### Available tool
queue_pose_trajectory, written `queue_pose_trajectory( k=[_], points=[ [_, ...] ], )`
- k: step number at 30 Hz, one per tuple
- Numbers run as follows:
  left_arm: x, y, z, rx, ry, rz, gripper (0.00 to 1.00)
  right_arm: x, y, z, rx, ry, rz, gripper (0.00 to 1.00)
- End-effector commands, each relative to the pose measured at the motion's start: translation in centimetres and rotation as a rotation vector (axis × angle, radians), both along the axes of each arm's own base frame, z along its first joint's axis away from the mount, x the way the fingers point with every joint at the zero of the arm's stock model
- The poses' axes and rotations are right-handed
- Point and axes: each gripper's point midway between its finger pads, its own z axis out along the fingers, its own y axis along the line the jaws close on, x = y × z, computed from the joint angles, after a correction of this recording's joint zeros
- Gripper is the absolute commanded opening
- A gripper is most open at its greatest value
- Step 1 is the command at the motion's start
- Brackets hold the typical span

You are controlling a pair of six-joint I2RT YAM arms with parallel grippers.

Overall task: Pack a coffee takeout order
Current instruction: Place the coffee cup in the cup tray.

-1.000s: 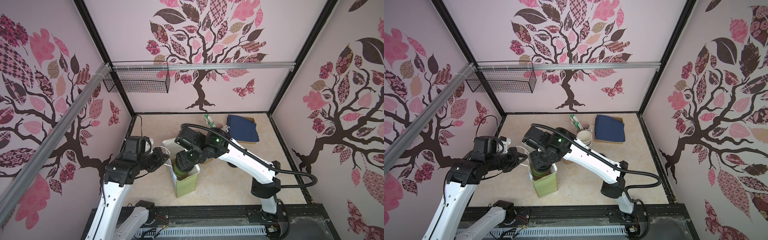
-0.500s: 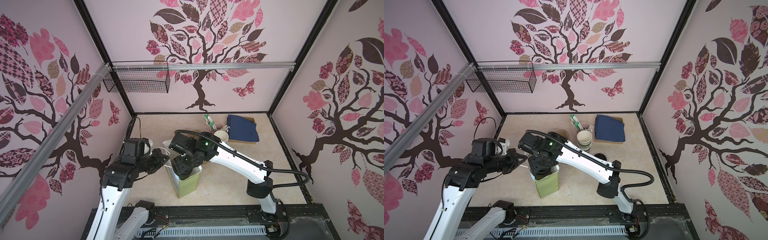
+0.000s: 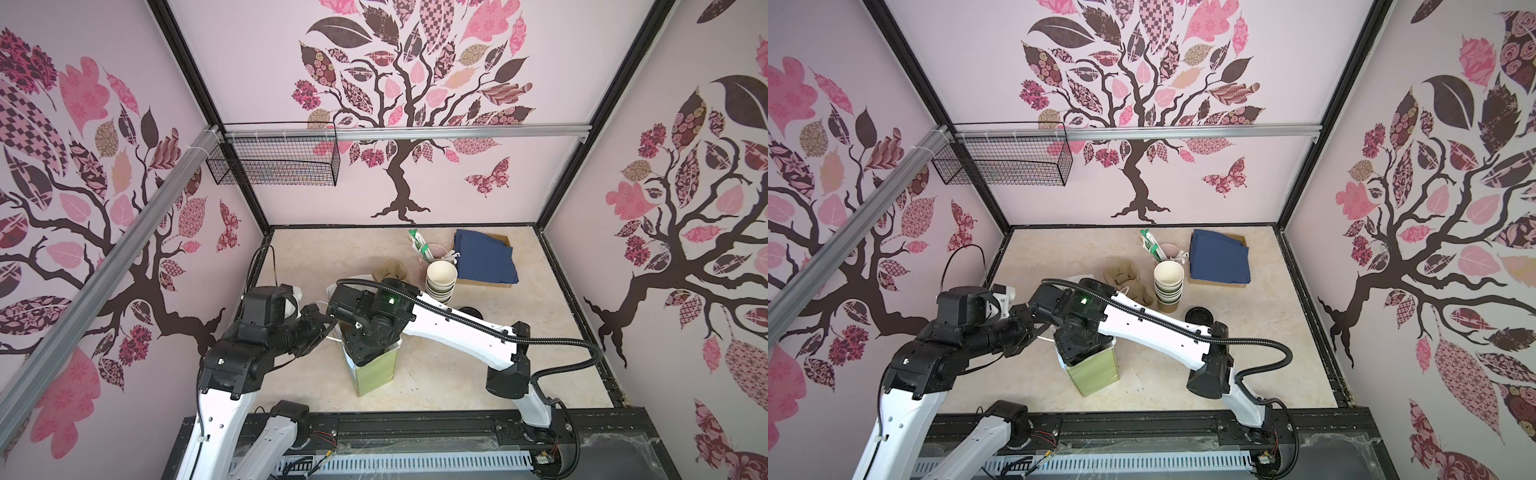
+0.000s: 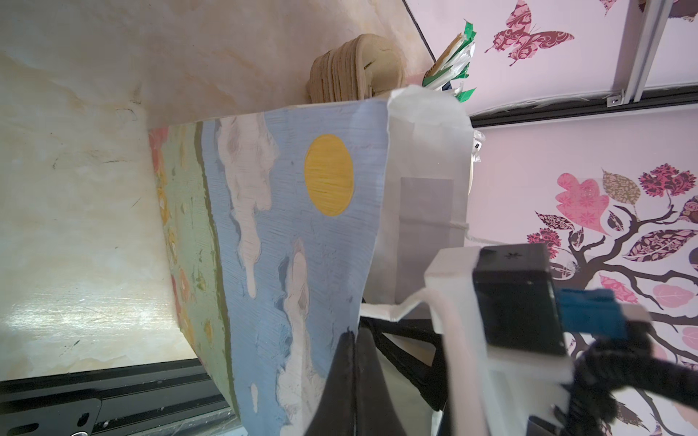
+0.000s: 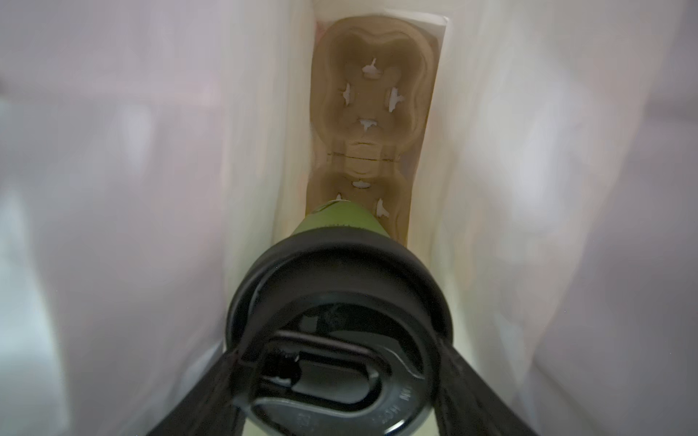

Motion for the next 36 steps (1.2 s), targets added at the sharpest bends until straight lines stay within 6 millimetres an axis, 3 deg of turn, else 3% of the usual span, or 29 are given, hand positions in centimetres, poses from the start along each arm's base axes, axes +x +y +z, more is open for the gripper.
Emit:
queue_pose_trajectory(
  k=[1, 21, 36],
  points=[
    [0.3, 0.0, -0.1, -0.006, -0.018, 0.009, 0.0, -0.1, -0.6, -2.1, -0.083, 0.002, 0.004, 0.69],
    [-0.9, 0.4, -0.9, -0.001, -0.003, 0.021, 0.0, 1.1, -1.2, -4.8, -0.156, 0.018, 0.005, 0.7],
    [-1.0, 0.5, -1.1, -0.001, -0.002, 0.024, 0.0, 0.4, -0.8, -7.9, -0.214, 0.083, 0.055, 0.7]
  ],
)
